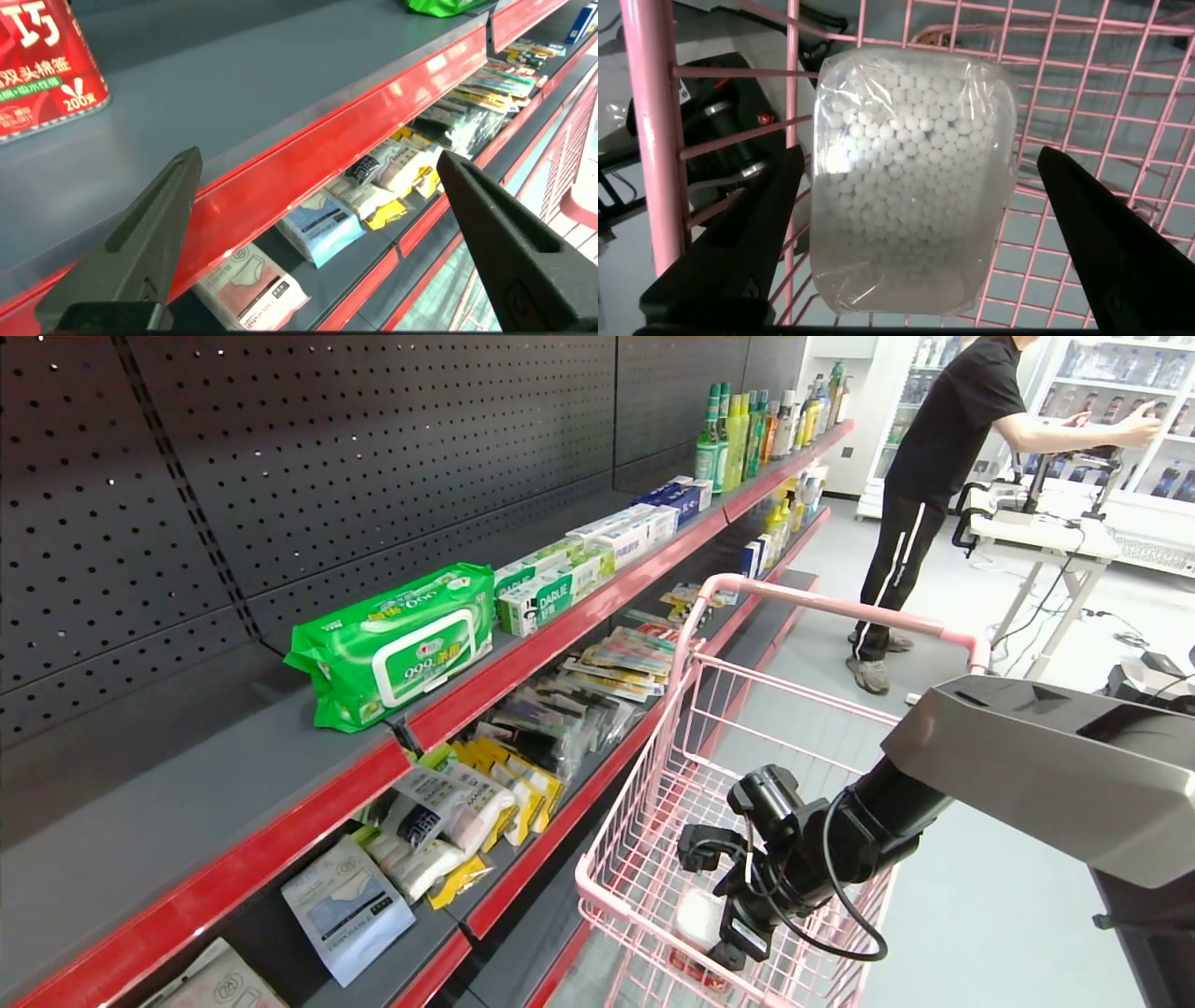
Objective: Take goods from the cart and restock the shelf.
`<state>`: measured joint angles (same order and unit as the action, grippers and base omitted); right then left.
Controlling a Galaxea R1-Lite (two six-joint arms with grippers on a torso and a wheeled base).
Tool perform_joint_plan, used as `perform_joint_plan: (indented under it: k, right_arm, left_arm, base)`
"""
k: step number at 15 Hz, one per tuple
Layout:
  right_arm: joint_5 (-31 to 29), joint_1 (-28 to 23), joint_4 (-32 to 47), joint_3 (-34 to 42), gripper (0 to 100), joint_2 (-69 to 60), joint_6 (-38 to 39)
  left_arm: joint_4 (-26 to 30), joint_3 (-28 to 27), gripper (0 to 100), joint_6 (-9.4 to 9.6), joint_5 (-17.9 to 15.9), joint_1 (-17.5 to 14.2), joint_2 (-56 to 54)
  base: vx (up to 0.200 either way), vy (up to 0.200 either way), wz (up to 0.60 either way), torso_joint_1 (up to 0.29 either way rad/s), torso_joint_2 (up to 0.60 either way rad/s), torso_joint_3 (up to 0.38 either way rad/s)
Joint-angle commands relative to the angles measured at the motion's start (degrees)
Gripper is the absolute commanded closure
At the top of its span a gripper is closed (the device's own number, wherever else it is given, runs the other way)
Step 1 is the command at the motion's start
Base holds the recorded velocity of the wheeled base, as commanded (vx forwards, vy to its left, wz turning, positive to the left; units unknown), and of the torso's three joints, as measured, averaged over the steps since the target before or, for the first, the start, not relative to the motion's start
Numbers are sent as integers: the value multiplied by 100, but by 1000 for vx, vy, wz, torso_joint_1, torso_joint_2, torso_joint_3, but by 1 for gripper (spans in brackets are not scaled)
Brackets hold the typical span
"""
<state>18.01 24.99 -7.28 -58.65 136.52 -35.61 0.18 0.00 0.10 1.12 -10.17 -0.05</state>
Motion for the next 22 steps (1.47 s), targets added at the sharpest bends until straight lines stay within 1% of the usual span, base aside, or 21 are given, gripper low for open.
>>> perform_joint_plan:
  k: [1,5,14,22]
  right_arm:
    - [1,6,-2,-6,0,-12,-7]
    - [-34,67,-2,-41,0,-12,-78]
    - [-509,164,-11,-68,0,-3,-271]
    - [-526,349,-239,82,0,41,-271]
  left_arm:
    - [-1,0,0,-1,2,-3,5]
    - [-1,0,0,-1,2,-3,5]
    - [-1,0,0,-1,2,-3,5]
    - [-1,0,0,-1,2,-3,5]
  base:
    - [0,0,0,-32,80,51]
    - [0,0,0,0,0,0]
    - [0,0,0,0,0,0]
    - [0,0,0,0,0,0]
